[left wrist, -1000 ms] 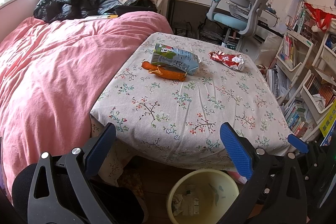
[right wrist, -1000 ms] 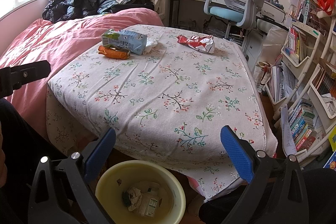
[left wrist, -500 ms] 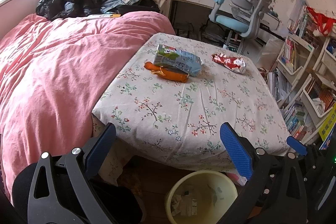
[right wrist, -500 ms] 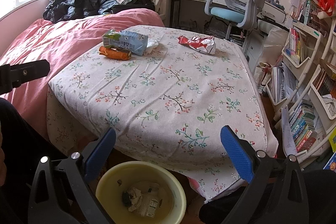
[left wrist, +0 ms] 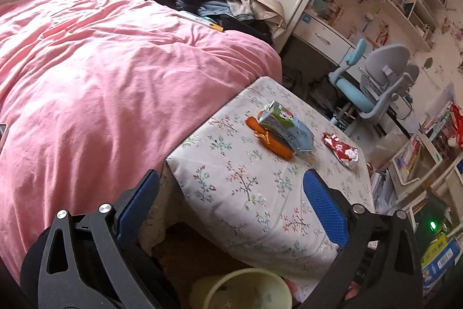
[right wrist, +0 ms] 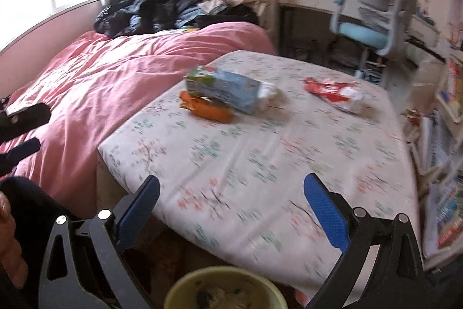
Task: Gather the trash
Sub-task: 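Grasp the juice carton with the left tool while the right grasps an orange item, then carry both items to the yellow bucket and open both tools over it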
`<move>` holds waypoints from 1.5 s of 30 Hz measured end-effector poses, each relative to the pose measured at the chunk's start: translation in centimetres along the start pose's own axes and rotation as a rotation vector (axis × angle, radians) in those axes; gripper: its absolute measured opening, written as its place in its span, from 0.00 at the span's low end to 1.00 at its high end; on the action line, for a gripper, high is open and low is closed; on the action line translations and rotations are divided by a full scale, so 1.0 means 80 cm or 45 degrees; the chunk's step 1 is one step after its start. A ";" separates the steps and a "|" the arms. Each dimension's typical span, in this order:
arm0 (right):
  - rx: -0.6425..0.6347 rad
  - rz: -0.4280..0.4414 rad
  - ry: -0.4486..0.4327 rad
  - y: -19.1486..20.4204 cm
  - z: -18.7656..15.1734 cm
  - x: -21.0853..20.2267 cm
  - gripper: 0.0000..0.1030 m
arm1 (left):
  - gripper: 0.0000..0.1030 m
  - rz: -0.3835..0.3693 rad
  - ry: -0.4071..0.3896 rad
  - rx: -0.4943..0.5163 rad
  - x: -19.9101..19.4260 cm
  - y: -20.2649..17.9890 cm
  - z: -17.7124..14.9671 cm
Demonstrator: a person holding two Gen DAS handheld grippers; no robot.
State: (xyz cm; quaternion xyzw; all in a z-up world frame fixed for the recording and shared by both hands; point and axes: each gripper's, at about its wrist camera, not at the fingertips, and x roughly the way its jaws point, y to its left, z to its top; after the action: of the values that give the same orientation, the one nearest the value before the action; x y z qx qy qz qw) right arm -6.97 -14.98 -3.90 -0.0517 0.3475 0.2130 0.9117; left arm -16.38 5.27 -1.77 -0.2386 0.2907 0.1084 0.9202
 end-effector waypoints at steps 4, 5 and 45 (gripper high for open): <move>-0.078 0.070 0.016 0.016 0.020 0.032 0.90 | 0.93 0.021 0.000 0.006 0.007 0.002 0.009; -0.106 0.086 0.025 0.020 0.026 0.041 0.86 | 0.93 0.024 -0.005 0.005 0.007 0.002 0.010; -0.012 0.306 0.485 -0.097 0.036 0.100 0.19 | 0.64 -0.113 0.244 1.967 0.282 -0.227 0.066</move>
State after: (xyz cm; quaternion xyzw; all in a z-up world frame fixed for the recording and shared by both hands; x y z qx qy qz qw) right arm 3.43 -18.47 -7.43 -0.0537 0.5161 0.3082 0.7974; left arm 10.56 -6.39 -4.38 0.4502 0.3521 -0.1826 0.8000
